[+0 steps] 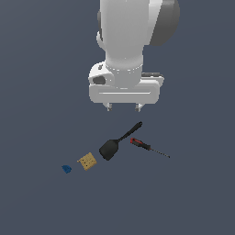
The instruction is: Pick up a designated object from a clutter of objects.
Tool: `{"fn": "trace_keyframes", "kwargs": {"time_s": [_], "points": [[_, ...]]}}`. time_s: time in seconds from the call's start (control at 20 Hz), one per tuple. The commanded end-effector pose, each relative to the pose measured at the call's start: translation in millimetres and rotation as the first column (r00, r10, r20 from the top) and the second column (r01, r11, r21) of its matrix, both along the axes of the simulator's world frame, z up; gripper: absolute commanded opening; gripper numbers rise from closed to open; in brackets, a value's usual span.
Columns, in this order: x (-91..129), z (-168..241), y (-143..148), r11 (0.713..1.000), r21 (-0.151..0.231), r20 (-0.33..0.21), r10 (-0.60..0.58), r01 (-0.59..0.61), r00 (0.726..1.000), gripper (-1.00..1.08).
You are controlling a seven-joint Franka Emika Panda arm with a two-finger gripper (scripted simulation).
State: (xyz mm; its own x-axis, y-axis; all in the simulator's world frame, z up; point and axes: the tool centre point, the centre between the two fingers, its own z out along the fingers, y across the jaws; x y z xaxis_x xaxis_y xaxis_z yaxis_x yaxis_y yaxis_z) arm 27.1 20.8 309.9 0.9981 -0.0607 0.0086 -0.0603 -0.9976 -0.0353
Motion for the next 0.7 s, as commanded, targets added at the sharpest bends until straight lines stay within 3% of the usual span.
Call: {"fn": "trace_keyframes", "kwargs": {"time_s": [0.0,0.35,0.65], "points": [[7,-10,-7,0.999,0.004,-0.003,-0.04,0.04,0.999,1.0],[36,-54,-37,0.977,0.012,-0.012,-0.211,0.211,0.977,1.0],[61,-110,-75,0.917,0.009,-0.022,-0.399,0.4,0.917,1.0]]}}
